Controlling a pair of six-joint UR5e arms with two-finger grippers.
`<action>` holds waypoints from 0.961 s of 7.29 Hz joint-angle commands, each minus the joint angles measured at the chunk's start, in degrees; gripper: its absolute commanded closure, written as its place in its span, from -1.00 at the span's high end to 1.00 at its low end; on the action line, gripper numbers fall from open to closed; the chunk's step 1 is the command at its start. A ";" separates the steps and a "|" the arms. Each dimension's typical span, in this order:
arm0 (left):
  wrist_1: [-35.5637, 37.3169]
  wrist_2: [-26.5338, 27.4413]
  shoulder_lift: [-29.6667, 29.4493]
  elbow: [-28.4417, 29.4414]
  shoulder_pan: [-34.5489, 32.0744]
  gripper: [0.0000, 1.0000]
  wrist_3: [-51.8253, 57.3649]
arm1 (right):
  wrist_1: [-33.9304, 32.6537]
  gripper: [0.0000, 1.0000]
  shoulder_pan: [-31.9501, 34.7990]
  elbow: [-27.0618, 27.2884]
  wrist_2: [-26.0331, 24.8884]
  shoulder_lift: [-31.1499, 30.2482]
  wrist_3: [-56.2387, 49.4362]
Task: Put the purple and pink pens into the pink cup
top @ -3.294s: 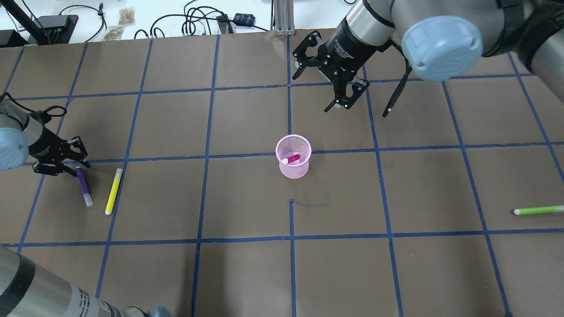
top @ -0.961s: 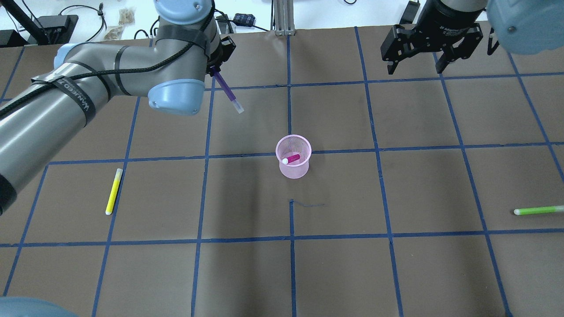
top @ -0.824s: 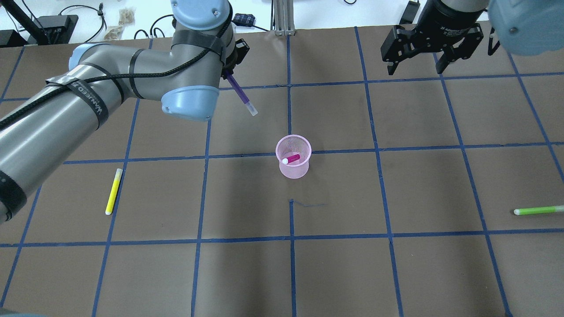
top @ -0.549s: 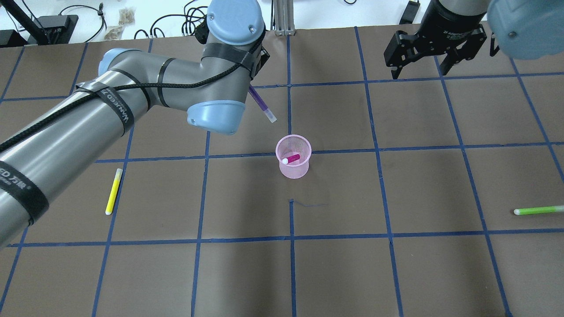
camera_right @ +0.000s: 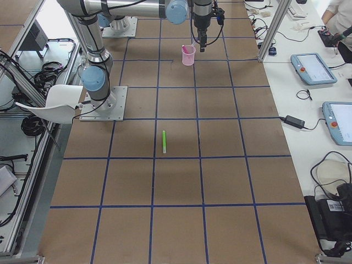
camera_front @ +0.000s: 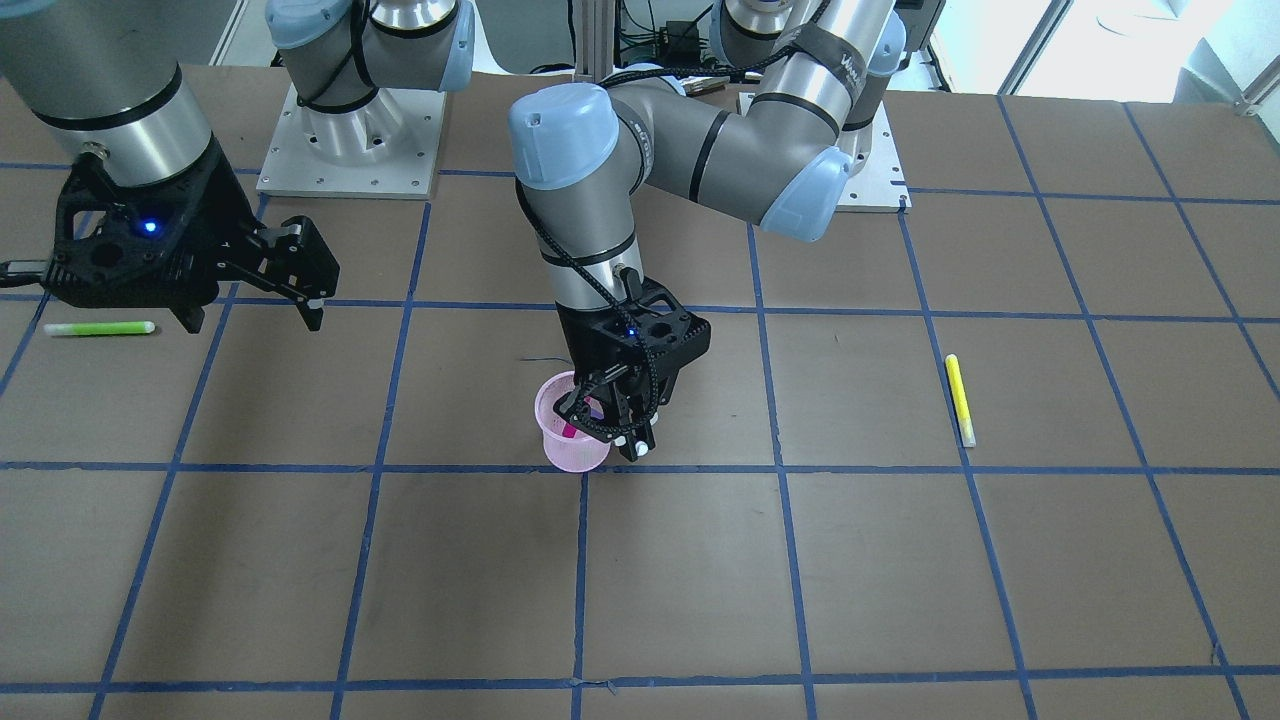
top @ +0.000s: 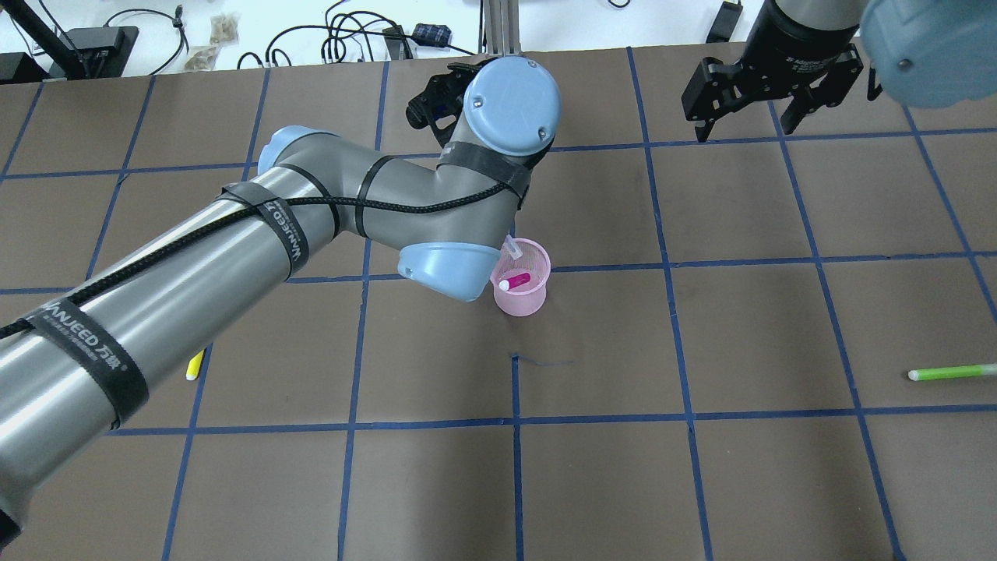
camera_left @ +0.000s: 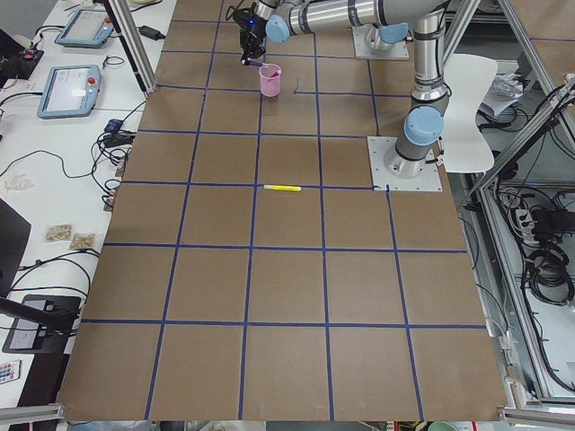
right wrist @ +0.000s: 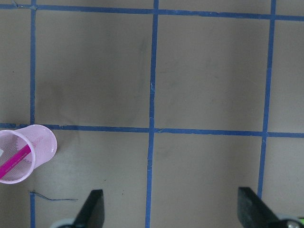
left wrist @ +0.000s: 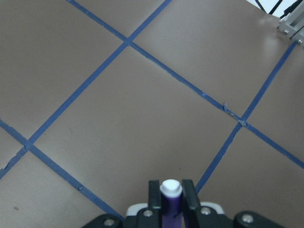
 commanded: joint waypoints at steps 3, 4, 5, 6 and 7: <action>-0.08 2.61 -1.73 -1.15 -2.52 -1.00 -5.19 | -0.55 1.00 -0.06 0.01 0.38 0.00 -0.03; -0.08 3.94 -1.91 -1.59 -2.87 -1.00 -5.19 | -0.55 1.00 -0.06 0.01 0.38 0.00 -0.03; -0.08 4.04 -1.91 -1.68 -3.31 -1.00 -5.28 | -0.64 1.00 -0.06 0.01 0.47 0.00 -0.03; 0.01 3.86 -1.91 -1.77 -3.57 -1.00 -5.45 | -0.64 1.00 -0.06 0.01 0.47 0.00 -0.03; 0.01 3.77 -1.91 -1.86 -3.66 -0.39 -5.36 | -0.64 1.00 -0.06 0.01 0.47 0.00 -0.03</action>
